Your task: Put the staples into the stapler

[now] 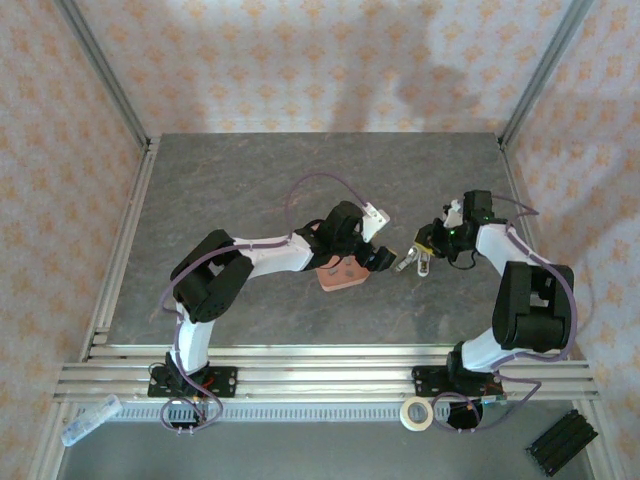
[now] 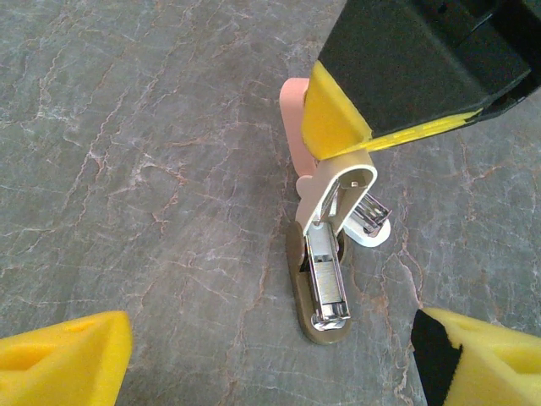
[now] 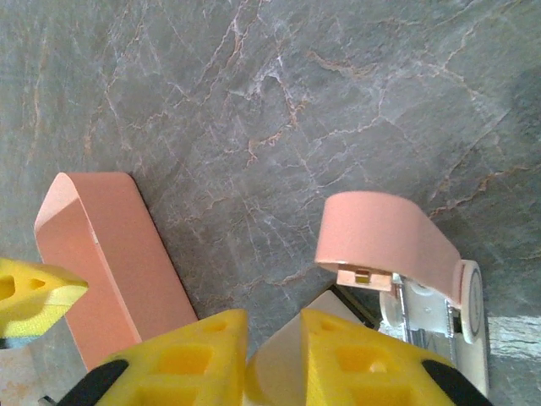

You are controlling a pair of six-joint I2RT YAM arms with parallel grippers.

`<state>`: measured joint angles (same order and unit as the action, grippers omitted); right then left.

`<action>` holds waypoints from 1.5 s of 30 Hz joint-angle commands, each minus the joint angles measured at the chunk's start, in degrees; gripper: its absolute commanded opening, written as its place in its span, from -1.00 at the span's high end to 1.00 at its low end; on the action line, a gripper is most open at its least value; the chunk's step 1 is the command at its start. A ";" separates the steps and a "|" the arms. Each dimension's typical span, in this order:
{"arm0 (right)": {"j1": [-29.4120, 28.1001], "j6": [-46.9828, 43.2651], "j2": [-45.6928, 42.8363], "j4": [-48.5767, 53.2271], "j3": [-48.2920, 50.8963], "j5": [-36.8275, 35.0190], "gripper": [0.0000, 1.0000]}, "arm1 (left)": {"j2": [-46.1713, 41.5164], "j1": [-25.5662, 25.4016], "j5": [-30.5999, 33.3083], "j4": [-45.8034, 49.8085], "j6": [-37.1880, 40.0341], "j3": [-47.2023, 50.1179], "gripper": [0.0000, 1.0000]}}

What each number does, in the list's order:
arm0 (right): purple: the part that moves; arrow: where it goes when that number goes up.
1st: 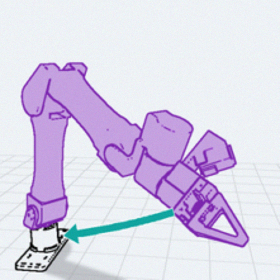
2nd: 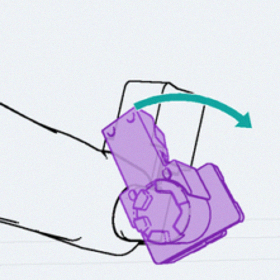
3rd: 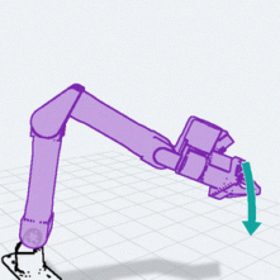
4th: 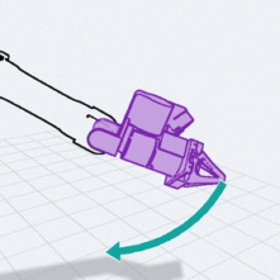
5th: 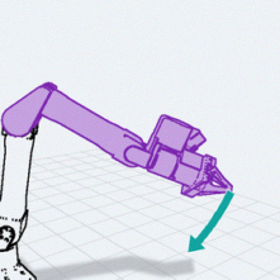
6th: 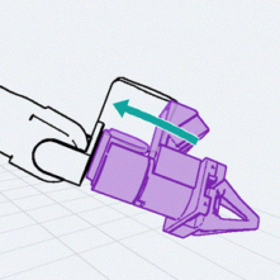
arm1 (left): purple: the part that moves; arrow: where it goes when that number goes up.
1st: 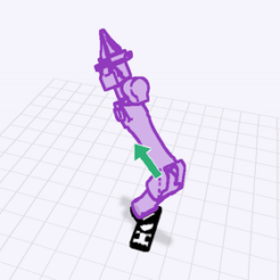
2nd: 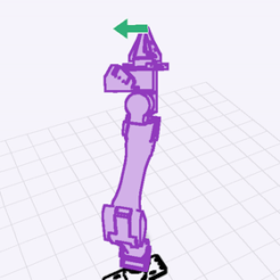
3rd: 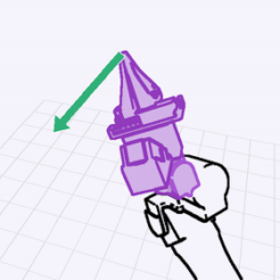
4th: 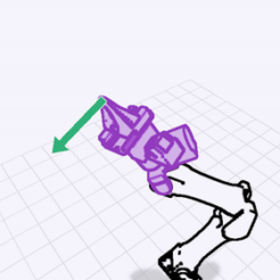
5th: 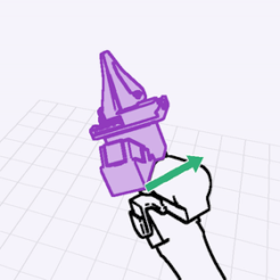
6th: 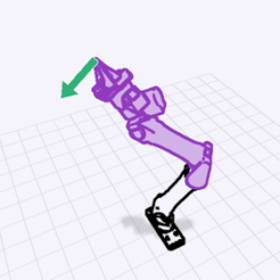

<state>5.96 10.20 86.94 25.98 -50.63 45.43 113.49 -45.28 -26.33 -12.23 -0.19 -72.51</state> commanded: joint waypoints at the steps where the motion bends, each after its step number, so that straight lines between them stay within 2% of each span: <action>1: -1.15 -1.56 -0.12 3.82 -1.23 -1.45 0.56 | -3.51 0.04 1.79 -0.45 0.25 1.03 -0.73; 29: -4.81 -0.36 -0.21 8.01 0.46 -5.35 0.56 | -9.58 0.01 3.54 -4.93 -0.96 8.57 -0.72; 35: -7.65 0.41 -2.53 9.68 -1.59 -7.60 0.56 | -10.09 0.03 4.34 -4.83 -0.96 9.29 -0.73; 41: -11.35 1.07 -0.60 10.30 -3.10 -9.88 0.66 | -10.71 0.01 4.78 -5.34 -0.96 10.34 -0.73; 45: -11.60 3.15 0.98 8.71 0.16 -13.43 0.73 | -11.19 0.07 5.15 -5.26 -0.63 11.13 -0.73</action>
<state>-5.58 11.49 86.65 34.39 -52.14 36.64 104.57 -45.25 -22.98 -15.73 -0.64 -62.13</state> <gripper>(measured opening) 0.139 0.864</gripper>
